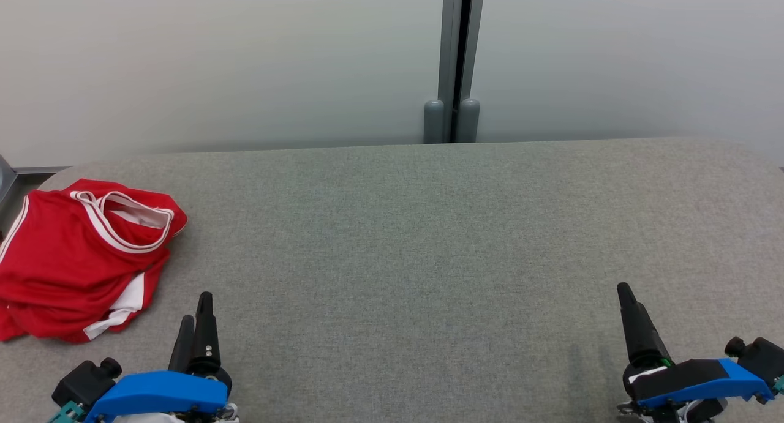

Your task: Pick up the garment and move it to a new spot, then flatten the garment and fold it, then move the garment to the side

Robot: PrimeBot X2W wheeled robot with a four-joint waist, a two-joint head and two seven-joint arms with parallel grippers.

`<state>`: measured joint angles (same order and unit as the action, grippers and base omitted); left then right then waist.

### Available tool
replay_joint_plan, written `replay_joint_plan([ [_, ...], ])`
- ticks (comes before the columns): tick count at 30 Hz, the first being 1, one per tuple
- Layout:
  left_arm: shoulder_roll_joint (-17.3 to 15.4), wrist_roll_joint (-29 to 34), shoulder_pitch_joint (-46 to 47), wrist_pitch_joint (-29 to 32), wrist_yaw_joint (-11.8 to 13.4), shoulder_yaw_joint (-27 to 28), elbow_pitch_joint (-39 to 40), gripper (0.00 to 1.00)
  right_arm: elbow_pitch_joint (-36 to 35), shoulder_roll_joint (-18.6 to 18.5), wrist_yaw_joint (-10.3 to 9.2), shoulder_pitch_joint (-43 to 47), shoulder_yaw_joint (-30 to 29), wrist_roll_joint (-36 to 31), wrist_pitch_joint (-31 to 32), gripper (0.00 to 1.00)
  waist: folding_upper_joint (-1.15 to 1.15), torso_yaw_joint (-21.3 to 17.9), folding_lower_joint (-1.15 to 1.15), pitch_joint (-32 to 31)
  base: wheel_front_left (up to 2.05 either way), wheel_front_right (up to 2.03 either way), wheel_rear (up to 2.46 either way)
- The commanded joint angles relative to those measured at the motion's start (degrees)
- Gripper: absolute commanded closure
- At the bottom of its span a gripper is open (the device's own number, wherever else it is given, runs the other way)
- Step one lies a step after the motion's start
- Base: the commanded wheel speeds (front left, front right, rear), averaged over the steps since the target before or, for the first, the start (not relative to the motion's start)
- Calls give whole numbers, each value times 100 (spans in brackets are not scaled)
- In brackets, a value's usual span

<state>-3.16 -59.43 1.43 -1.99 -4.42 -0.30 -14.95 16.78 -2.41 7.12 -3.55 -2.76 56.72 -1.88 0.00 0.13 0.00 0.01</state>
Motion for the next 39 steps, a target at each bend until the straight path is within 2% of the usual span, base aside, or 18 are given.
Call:
replay_joint_plan([
  [1,-46,153,69,-49,16,-11,88,0,-59,-34,31,-129,13,-166,-60,0,0,-1,0,-1,0,0,0],
  [22,-113,1833,6,-446,115,-272,12,0,124,-44,39,-179,135,-1853,-430,0,0,-4,0,-6,0,0,0],
  [39,-252,2961,6,-714,171,-461,-91,0,185,-52,36,-186,194,-2901,-695,0,0,20,0,-27,0,0,0],
])
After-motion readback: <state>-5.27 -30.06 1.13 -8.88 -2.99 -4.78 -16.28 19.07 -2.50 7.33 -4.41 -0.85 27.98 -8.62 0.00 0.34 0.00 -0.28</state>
